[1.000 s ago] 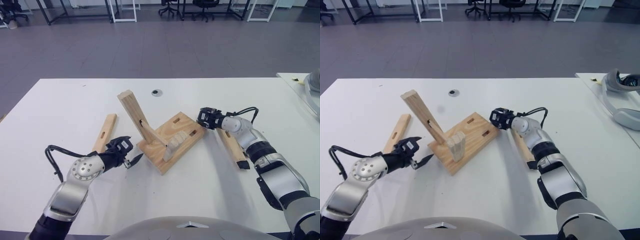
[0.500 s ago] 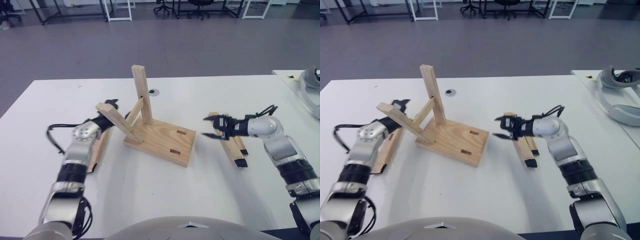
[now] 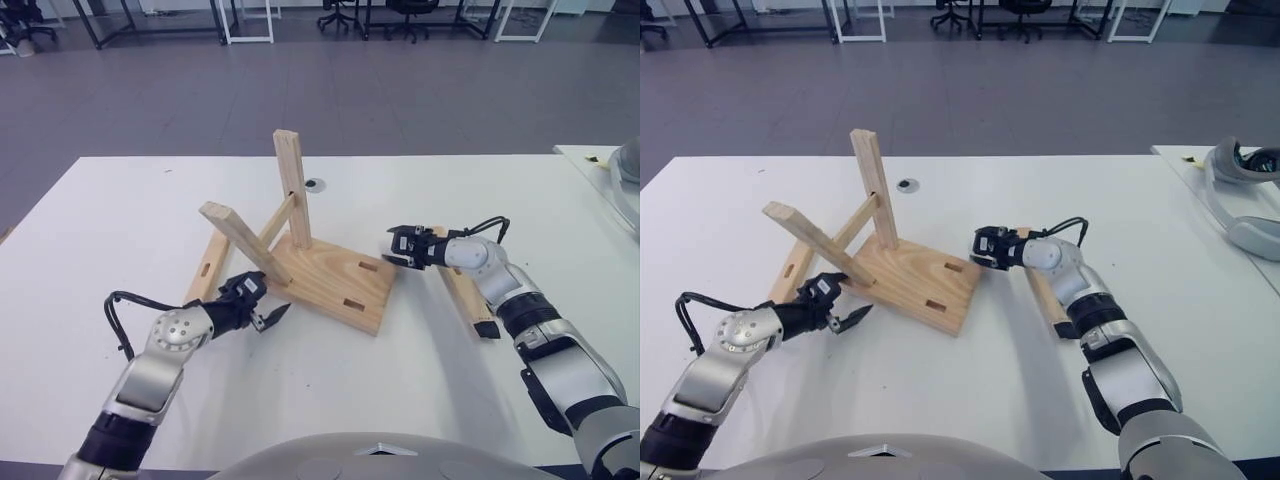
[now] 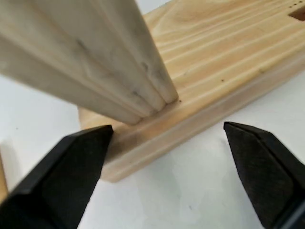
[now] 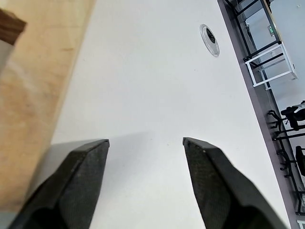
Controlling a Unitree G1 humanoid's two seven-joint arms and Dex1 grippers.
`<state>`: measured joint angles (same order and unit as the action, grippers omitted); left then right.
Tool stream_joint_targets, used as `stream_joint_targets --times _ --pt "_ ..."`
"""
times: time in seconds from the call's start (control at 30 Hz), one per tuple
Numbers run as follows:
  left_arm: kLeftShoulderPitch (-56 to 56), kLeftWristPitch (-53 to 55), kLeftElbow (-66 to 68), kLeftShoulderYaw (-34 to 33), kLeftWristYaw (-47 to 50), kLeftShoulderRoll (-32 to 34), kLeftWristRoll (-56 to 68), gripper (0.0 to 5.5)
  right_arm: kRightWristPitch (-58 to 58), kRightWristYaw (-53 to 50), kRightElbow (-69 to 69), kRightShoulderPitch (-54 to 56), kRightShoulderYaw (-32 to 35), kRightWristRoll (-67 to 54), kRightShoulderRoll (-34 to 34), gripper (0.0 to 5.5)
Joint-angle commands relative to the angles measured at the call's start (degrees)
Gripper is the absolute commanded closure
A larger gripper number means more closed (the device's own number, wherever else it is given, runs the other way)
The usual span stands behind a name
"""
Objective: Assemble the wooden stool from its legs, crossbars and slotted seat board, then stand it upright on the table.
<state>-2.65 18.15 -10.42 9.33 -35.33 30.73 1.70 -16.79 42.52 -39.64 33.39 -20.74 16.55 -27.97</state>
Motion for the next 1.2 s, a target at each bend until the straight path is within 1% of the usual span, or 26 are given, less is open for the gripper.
stream_joint_targets --times 0.03,0.13,0.23,0.33,0.4,0.5,0.57,0.63,0.67,0.73,0.83,0.97,1.2 --pt "7.8 -5.2 15.7 2.7 4.1 -4.3 -4.3 1.19 0.2 8.7 9.7 -5.8 0.7 -5.9 -2.5 2.58" --pt "14.6 -11.0 25.8 1.9 5.6 -7.3 -4.2 1.19 3.7 13.1 19.1 -11.2 0.3 -8.8 -4.5 2.58" --pt "19.5 -15.6 33.4 1.0 5.9 -8.8 -3.7 1.19 7.1 14.0 25.2 -14.0 0.8 -9.3 -5.4 2.58" --pt "19.0 -17.7 33.1 -0.6 5.2 -8.3 -2.7 1.19 9.4 10.8 26.4 -14.1 1.7 -7.8 -5.1 2.58" --pt "15.9 -17.5 28.5 -1.8 5.5 -6.8 -2.7 1.19 10.5 5.6 25.9 -13.0 4.0 -7.0 -4.4 2.58" --pt "8.7 -13.7 14.8 -6.1 6.6 -3.0 -2.1 1.19 17.9 -4.1 26.3 -11.3 13.7 -11.2 -2.3 2.58" --pt "4.8 -8.9 3.8 -11.1 8.7 -4.1 1.9 1.19 24.2 -8.9 25.5 -11.4 19.9 -13.3 -2.9 2.58" --pt "2.5 -3.2 -5.2 -15.0 12.1 -6.7 5.8 1.19 32.1 -11.6 25.4 -12.9 25.4 -16.3 -3.7 2.58" --pt "1.6 -0.5 -8.9 -16.1 14.0 -8.4 7.3 1.19 36.3 -12.0 25.8 -14.4 27.9 -18.2 -4.1 2.58" --pt "0.4 4.1 -14.2 -16.6 16.6 -10.5 9.1 1.19 42.3 -11.4 28.2 -17.6 30.5 -21.1 -4.3 2.58" --pt "-1.0 10.5 -21.3 -14.7 19.2 -12.0 9.4 1.19 49.8 -10.3 34.1 -22.3 31.7 -24.6 -3.9 2.58" --pt "-0.8 16.1 -26.4 -13.3 20.1 -11.5 9.3 1.19 56.2 -13.1 38.4 -26.5 29.9 -24.5 -2.5 2.58" --pt "0.6 20.2 -28.1 -12.6 20.1 -11.2 9.3 1.19 59.0 -15.6 39.1 -28.2 28.8 -23.8 -2.6 2.58"
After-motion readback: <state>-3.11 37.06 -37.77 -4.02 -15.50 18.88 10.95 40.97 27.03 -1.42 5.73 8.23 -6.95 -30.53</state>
